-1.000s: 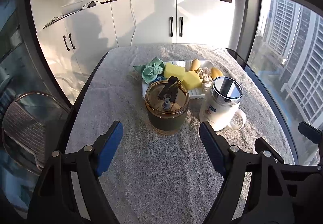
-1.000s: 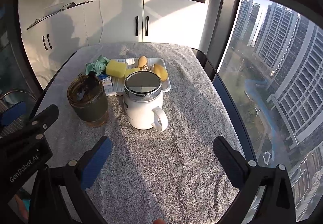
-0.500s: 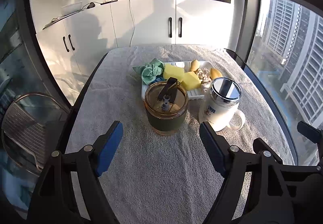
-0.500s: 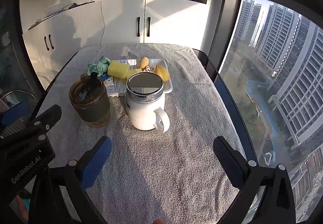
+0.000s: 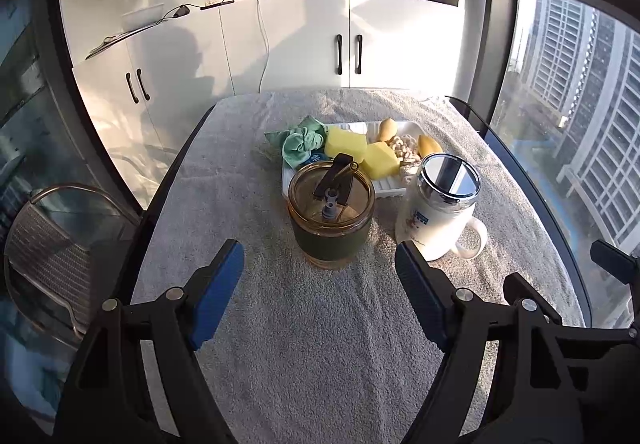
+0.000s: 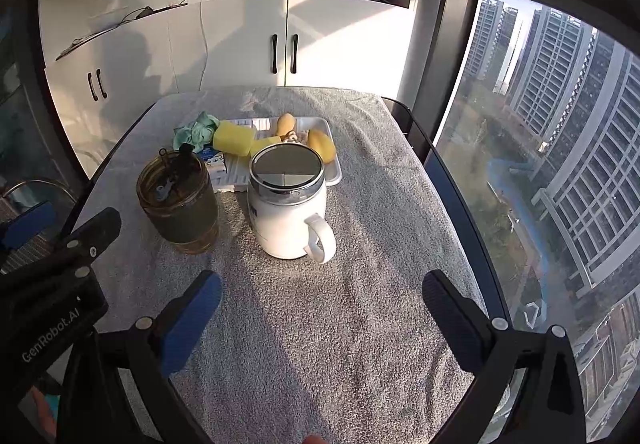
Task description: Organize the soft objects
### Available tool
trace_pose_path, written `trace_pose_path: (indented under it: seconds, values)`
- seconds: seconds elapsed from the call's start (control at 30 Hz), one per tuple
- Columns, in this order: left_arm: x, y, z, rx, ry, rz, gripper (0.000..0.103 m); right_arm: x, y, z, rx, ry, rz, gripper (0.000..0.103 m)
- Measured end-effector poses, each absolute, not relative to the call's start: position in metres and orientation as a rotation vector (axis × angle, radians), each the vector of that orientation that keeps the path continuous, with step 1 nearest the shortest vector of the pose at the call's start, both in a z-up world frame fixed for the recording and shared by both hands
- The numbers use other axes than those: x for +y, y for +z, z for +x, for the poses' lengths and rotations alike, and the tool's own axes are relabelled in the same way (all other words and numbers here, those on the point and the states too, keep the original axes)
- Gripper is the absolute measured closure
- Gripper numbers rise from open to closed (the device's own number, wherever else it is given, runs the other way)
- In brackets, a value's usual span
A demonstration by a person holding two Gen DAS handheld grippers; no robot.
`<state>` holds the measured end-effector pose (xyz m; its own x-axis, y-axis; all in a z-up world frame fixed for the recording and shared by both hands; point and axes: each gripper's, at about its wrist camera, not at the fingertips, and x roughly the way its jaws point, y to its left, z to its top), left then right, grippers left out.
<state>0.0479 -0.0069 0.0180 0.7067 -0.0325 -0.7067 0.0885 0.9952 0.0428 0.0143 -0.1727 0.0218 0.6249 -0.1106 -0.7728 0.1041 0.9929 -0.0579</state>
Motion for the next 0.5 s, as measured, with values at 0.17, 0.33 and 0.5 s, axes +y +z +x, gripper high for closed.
trace_pose_path:
  seconds: [0.17, 0.33, 0.5]
  values:
    - [-0.0076, 0.0177, 0.0470, 0.782, -0.065, 0.077, 0.026, -0.1728, 0.0209, 0.0140, 0.887, -0.119, -0.009, 0.000]
    - [-0.0080, 0.0174, 0.0456, 0.781, -0.061, 0.078, 0.026, -0.1724, 0.0214, 0.0138, 0.885, -0.117, -0.010, 0.000]
    - [-0.0079, 0.0171, 0.0451, 0.783, -0.061, 0.078, 0.026, -0.1732, 0.0213, 0.0136, 0.885, -0.115, -0.008, 0.000]
